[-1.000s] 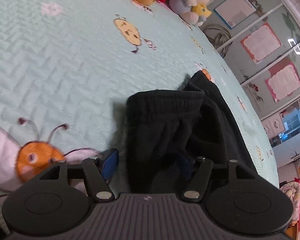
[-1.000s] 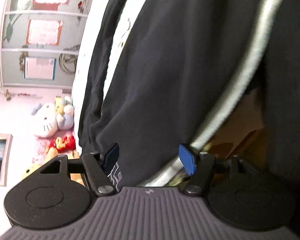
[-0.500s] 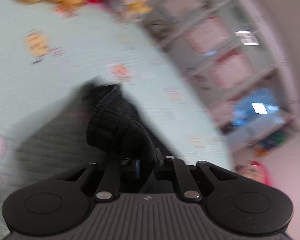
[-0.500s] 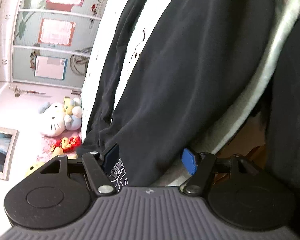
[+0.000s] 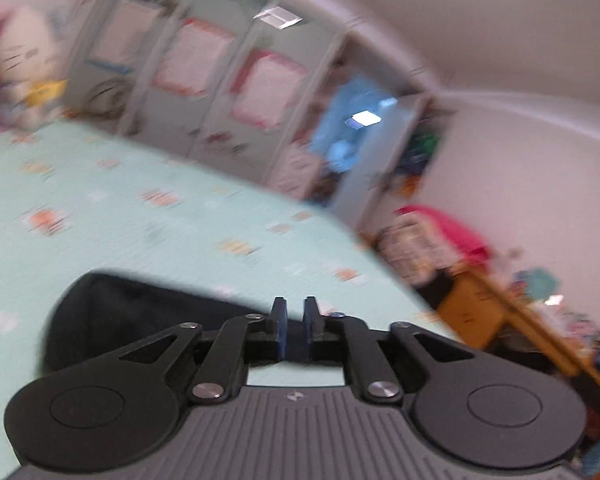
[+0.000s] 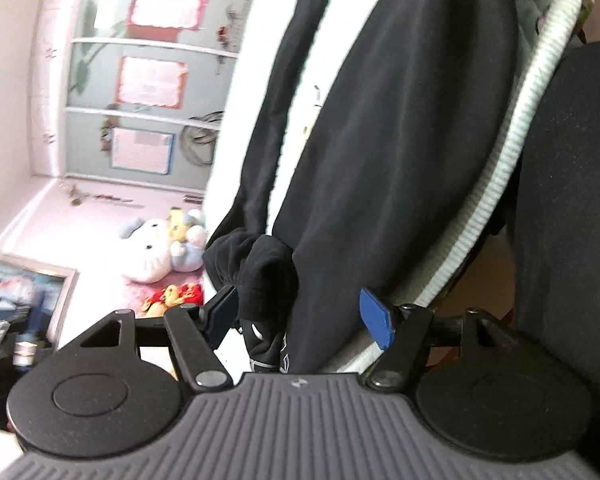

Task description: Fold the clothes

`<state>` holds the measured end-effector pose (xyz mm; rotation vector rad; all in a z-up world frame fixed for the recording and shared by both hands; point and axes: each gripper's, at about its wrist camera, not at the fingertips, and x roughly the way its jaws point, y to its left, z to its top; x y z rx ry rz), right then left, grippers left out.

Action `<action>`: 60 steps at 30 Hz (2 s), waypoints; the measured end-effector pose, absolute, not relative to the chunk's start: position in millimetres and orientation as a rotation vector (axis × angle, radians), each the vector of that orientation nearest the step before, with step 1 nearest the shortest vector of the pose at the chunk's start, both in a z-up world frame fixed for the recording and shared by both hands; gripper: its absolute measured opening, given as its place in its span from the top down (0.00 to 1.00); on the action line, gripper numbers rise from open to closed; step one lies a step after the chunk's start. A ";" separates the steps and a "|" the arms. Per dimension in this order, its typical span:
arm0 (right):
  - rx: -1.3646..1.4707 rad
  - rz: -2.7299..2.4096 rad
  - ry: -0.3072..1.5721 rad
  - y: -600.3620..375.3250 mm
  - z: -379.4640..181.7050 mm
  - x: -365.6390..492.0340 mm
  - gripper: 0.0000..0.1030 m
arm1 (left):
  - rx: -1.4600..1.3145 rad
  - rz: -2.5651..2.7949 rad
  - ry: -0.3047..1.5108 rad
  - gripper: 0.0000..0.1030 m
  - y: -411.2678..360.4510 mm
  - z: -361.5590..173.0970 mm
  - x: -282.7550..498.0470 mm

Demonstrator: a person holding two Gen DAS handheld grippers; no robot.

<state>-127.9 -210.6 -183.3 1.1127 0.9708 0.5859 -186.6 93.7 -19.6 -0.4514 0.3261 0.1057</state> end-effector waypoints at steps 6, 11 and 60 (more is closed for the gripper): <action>1.098 0.652 1.013 -190.3 -189.1 -127.2 0.33 | -0.564 0.267 0.640 0.50 131.7 -110.2 -192.1; 1.078 0.660 1.052 -183.9 -193.6 -131.4 0.33 | -0.703 0.188 0.792 0.41 126.7 -160.2 -149.5; 1.509 0.321 0.819 -242.1 -213.8 -98.3 0.37 | -0.806 -0.041 0.133 0.78 124.7 50.7 -313.5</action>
